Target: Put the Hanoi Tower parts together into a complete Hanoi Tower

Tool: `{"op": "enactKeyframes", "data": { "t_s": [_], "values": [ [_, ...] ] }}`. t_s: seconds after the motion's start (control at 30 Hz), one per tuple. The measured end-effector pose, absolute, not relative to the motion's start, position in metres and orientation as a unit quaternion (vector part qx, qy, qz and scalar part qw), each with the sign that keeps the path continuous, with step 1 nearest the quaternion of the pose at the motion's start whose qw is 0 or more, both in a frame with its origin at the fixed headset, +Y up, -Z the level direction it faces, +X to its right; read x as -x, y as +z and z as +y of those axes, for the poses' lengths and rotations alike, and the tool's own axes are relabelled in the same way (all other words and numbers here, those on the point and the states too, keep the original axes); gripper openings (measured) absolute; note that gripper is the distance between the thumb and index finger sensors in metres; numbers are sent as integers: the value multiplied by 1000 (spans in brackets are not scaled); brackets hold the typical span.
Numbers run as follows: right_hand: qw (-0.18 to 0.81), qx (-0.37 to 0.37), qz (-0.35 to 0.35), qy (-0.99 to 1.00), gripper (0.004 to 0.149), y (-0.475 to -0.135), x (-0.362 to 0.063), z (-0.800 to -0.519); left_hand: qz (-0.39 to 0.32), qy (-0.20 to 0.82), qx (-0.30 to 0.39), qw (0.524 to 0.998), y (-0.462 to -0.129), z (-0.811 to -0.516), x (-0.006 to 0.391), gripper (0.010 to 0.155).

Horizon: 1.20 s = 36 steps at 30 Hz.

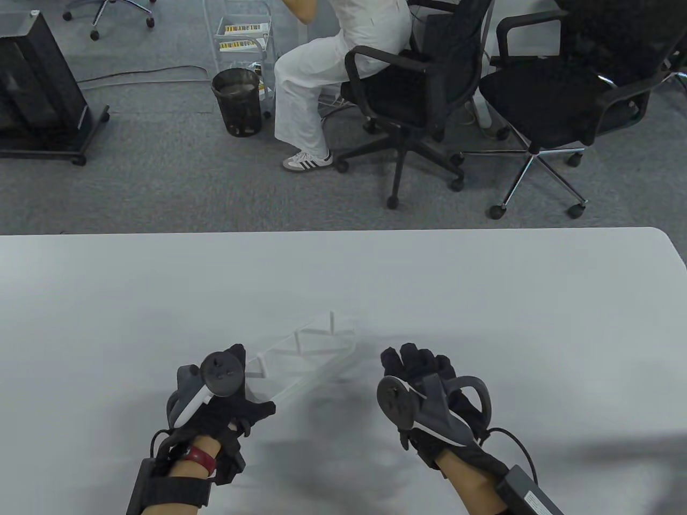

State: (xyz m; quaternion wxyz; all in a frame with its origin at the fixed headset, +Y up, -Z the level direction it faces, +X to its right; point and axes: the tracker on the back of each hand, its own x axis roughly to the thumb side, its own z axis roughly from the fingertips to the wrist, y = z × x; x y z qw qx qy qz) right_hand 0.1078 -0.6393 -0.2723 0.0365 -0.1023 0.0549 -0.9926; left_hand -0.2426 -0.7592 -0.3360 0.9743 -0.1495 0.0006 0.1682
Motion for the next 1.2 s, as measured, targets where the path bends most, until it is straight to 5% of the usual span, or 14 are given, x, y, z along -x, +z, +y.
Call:
{"op": "enactKeyframes", "data": {
  "t_s": [0.5,0.57,0.67,0.73,0.83,0.9,1.2],
  "values": [
    [38,51,53,-997,76,-230,-171,-656,-43,1,55,998,-262,-688,227,102],
    [47,42,61,-996,77,-226,-175,-664,-51,-47,7,998,-252,-693,227,101],
    [54,35,114,-991,77,-219,-179,-687,-46,-54,37,997,-251,-694,227,101],
    [50,39,76,-995,78,-220,-180,-689,-50,-35,11,998,-253,-693,227,100],
    [39,48,162,-985,75,-216,-181,-683,-48,-37,13,998,-252,-695,225,100],
    [38,37,109,-993,76,-216,-180,-683,-44,-45,22,998,-253,-698,225,100],
    [35,35,101,-994,76,-213,-186,-689,-38,-48,28,998,-257,-707,225,99]
  ]
}}
